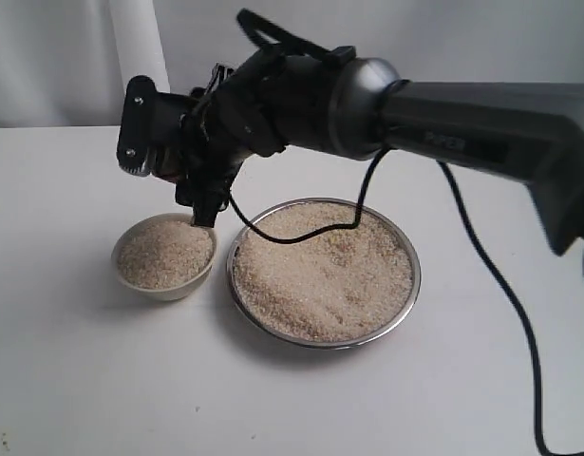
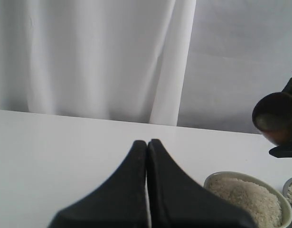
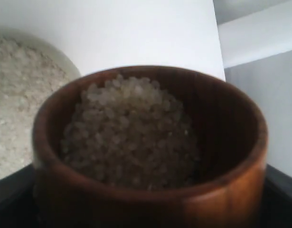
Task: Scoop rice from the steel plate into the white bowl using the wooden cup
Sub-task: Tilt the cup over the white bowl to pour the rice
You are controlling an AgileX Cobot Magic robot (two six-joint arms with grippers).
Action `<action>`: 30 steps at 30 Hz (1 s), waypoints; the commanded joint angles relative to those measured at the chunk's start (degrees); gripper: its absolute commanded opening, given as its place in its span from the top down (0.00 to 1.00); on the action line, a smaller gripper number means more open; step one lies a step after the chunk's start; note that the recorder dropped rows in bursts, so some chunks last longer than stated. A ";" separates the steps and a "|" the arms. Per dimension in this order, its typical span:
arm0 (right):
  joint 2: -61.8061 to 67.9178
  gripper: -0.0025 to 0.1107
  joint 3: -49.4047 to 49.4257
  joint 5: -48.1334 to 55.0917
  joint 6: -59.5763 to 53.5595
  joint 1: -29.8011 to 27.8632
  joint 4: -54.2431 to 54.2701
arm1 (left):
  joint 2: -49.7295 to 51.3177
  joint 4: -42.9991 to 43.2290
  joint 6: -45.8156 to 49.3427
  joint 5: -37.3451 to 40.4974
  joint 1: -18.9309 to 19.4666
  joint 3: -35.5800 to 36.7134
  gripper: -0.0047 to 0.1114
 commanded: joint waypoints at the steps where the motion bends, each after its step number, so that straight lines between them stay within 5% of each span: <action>1: 3.69 0.98 -4.53 3.95 6.02 2.29 -15.28 | 0.04 -0.28 -0.27 -0.17 -0.27 0.11 0.96; 13: 10.72 0.98 -5.23 6.09 7.94 6.67 -34.63 | 0.04 -0.28 -0.27 -0.17 -0.27 0.11 0.96; 30: 10.72 0.98 -5.23 7.82 10.36 6.90 -44.80 | 0.04 -0.28 -0.27 -0.17 -0.27 0.11 0.96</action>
